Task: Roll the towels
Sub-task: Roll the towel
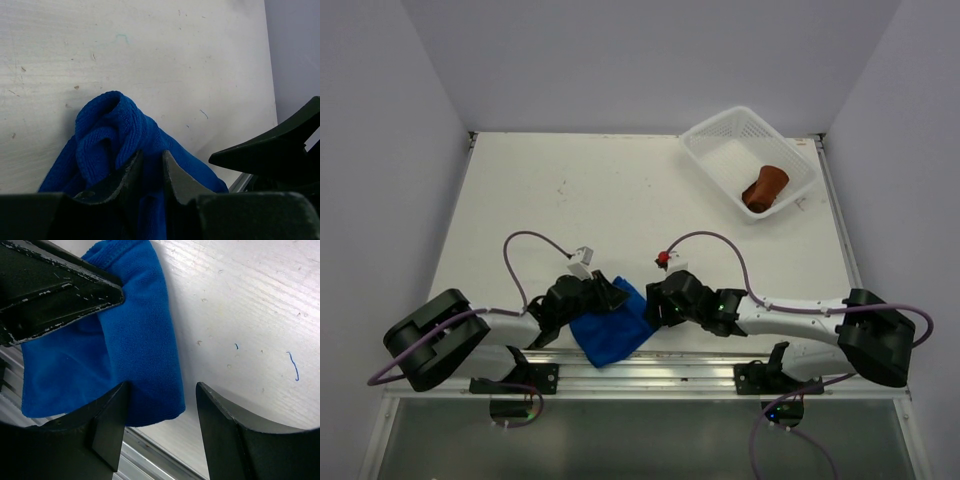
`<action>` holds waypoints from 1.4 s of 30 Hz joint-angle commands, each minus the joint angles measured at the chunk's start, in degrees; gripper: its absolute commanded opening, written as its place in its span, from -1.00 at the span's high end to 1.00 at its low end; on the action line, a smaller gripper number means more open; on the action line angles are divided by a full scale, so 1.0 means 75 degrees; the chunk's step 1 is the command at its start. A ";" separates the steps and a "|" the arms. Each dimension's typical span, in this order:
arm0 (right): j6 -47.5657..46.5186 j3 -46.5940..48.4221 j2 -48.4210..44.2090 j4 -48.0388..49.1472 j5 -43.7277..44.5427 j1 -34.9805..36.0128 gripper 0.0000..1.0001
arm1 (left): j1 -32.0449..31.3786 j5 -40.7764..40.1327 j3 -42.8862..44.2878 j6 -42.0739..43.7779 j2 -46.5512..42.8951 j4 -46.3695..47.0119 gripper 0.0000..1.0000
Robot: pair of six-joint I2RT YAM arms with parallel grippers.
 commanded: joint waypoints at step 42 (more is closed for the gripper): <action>-0.0356 0.0239 0.0942 -0.1492 -0.0809 0.0122 0.27 | -0.0069 -0.0467 -0.0063 0.0392 -0.0182 -0.1453 0.87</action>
